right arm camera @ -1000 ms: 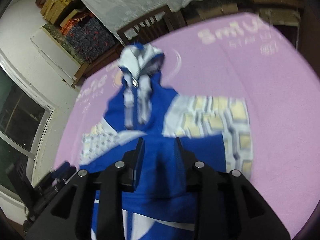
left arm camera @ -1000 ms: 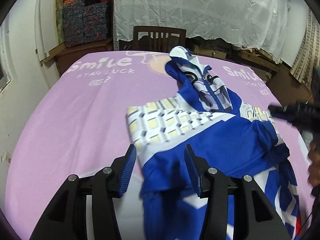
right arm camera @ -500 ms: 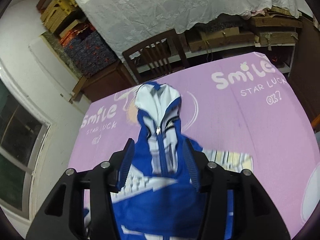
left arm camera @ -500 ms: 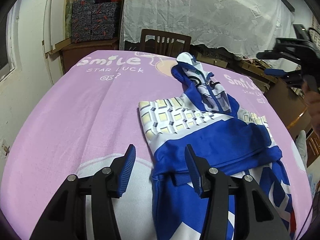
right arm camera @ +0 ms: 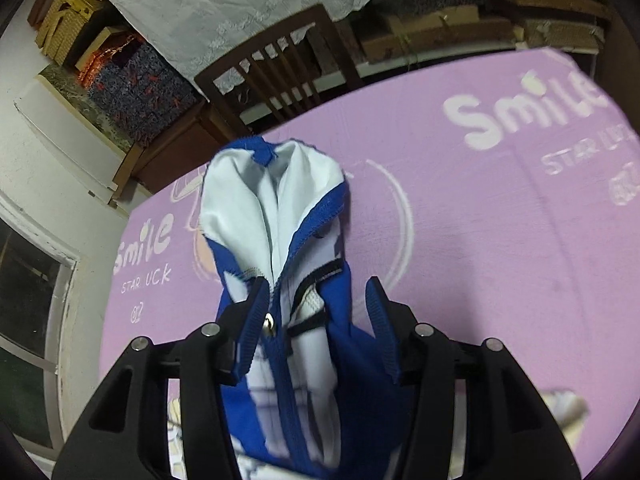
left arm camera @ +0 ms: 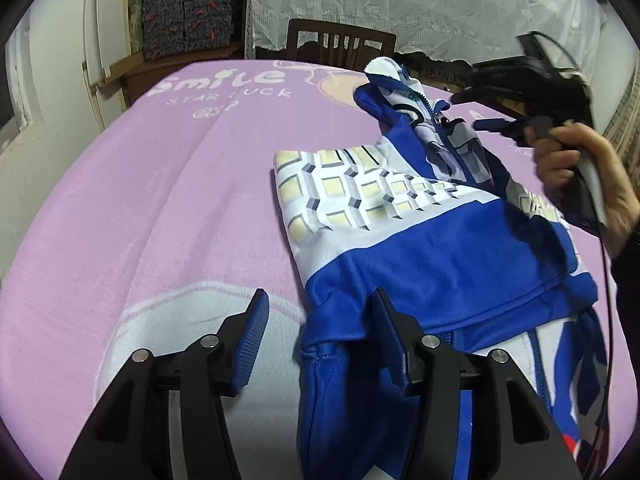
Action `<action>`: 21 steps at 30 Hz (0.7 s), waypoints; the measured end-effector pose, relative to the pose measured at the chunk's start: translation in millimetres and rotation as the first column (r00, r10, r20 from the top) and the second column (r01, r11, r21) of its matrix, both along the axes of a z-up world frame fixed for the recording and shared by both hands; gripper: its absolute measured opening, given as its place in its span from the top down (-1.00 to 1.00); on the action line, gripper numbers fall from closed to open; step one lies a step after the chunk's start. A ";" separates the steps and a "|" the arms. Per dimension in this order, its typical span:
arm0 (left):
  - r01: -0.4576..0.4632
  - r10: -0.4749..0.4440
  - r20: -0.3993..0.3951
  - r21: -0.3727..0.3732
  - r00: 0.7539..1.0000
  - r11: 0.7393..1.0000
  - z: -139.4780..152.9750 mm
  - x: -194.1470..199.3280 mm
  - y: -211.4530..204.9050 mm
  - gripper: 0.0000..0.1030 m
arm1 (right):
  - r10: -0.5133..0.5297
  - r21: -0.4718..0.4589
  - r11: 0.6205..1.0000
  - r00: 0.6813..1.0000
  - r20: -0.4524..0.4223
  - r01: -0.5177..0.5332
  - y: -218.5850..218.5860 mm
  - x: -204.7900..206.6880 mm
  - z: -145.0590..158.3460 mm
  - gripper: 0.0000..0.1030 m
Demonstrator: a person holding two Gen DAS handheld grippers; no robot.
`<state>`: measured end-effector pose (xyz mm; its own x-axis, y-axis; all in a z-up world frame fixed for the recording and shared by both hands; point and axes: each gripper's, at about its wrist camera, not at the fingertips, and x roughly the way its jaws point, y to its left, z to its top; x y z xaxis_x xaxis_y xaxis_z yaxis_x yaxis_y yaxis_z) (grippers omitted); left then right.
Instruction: Fold large clothes
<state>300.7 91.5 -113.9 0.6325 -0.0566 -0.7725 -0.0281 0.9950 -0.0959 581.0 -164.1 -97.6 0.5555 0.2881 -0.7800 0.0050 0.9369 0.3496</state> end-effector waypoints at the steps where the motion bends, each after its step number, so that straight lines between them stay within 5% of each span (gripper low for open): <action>1: -0.001 0.001 0.002 0.014 1.000 1.000 -0.2 0.0 -1.3 -0.10 | 0.007 0.006 1.000 1.000 -0.002 -0.007 0.7 5.4 -5.2 0.03; 7: -0.013 0.013 -0.004 0.013 1.000 1.000 -1.6 1.1 1.4 -0.17 | 0.023 0.076 0.997 1.000 -0.012 -0.022 8.6 32.2 -35.0 -0.11; 8: -0.014 0.014 -0.005 0.008 1.000 1.000 -1.9 1.4 2.6 -0.17 | 0.018 0.058 0.998 1.000 -0.004 -0.018 12.1 34.3 -37.6 0.01; 9: -0.014 0.014 -0.006 0.004 1.000 1.000 -1.9 2.0 2.2 -0.18 | 0.018 0.034 0.999 1.000 0.017 -0.019 15.2 35.1 -36.7 0.41; 11: -0.016 0.016 -0.009 -0.003 1.000 1.000 -2.2 2.9 2.5 -0.19 | 0.042 0.021 0.999 0.999 0.024 -0.043 20.6 36.4 -35.0 0.65; 16: -0.020 0.020 -0.011 -0.015 1.000 1.000 -2.2 3.9 6.4 -0.21 | 0.109 -0.039 0.994 0.984 0.144 -0.104 32.0 15.9 -0.6 0.77; 21: -0.048 0.048 0.006 -0.017 0.999 0.999 3.3 0.1 13.9 -0.21 | 0.221 -0.131 0.973 0.935 0.277 -0.191 43.9 -44.0 46.3 0.77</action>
<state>300.9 105.3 -110.6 0.6394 -0.0390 -0.7679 -0.0754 0.9907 -0.1131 536.9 -120.2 -51.2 0.6970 0.3489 -0.6265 -0.2787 0.9368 0.2116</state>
